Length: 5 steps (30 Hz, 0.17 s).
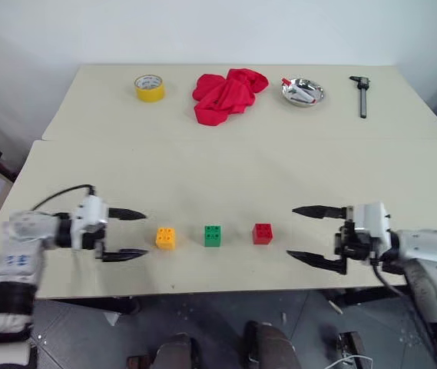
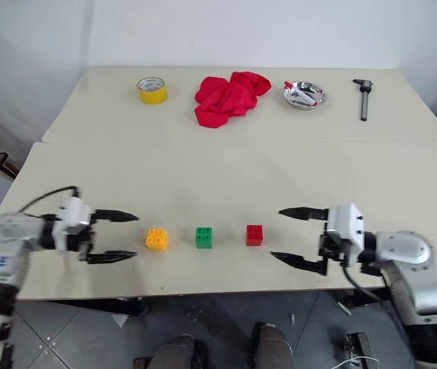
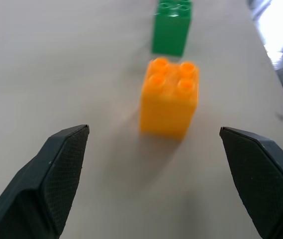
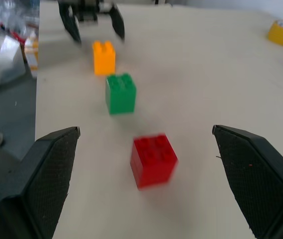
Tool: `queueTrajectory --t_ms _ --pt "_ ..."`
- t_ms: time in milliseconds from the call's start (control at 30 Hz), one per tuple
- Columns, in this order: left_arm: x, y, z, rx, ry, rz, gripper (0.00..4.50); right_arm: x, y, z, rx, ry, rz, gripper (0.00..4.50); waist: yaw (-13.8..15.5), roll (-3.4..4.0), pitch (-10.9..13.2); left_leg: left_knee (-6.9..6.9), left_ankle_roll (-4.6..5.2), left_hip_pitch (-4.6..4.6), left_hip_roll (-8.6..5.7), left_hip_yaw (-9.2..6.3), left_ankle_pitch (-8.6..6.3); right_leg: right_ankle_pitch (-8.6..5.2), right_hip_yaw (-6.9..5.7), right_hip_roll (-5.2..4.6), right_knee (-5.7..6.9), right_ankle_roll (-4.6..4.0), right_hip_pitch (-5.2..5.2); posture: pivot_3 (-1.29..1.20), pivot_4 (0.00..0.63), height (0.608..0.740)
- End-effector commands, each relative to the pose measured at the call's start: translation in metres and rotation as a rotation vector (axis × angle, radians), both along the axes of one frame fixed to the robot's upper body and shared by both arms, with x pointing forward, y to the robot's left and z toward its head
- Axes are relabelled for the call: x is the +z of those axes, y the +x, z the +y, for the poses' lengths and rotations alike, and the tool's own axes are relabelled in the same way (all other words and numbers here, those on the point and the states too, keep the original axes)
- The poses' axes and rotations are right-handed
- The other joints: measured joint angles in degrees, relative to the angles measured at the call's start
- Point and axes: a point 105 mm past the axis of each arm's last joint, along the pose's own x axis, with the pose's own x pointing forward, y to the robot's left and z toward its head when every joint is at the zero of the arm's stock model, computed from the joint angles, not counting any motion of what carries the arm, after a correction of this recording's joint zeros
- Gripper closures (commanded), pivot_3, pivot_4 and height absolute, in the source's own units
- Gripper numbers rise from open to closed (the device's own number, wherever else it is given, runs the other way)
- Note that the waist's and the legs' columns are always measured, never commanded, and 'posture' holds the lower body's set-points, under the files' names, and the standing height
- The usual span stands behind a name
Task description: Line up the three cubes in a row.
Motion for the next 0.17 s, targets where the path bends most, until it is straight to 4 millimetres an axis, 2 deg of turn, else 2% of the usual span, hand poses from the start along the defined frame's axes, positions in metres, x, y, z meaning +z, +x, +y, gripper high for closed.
queueTrajectory --t_ms 33,167 --pt "0.0166 -0.0083 0.0160 0.086 -0.001 -0.058 0.02 0.0035 -0.0039 -0.0149 0.026 -0.055 -0.018 0.00 0.16 0.03 0.01 0.00 0.01 0.01 0.01 -0.01 0.00 0.00 0.01 -0.03 0.00 0.00 0.02 0.00 0.150 0.740" --pt "0.0244 -0.0156 0.0219 0.139 0.005 -0.137 0.02 0.0024 -0.0042 -0.0196 0.047 -0.091 -0.016 0.00 0.43 0.05 0.03 0.05 0.05 -0.03 0.05 -0.07 -0.02 0.00 -0.01 -0.12 0.00 0.00 0.04 0.00 0.150 0.740"
